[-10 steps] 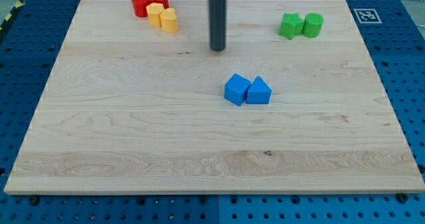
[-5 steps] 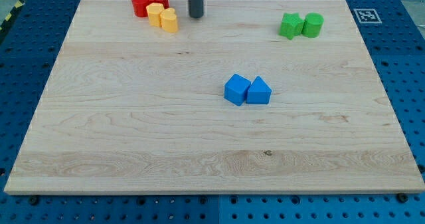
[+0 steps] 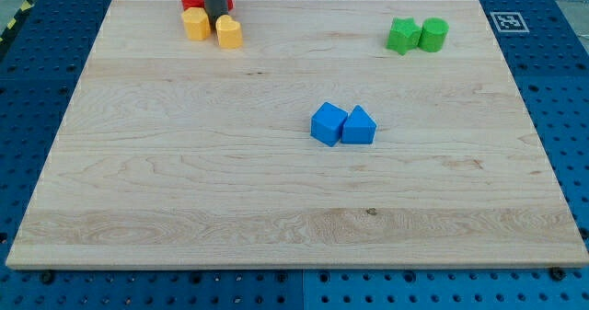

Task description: Separate yellow hexagon from the yellow heart

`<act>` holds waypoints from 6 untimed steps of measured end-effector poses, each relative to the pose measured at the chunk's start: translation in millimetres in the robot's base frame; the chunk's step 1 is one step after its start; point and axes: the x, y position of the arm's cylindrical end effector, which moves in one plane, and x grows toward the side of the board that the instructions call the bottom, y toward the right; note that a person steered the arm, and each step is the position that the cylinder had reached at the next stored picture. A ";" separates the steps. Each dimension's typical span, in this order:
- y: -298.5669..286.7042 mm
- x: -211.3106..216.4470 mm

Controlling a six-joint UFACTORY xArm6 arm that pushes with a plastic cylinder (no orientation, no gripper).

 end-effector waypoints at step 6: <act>-106.6 -12.9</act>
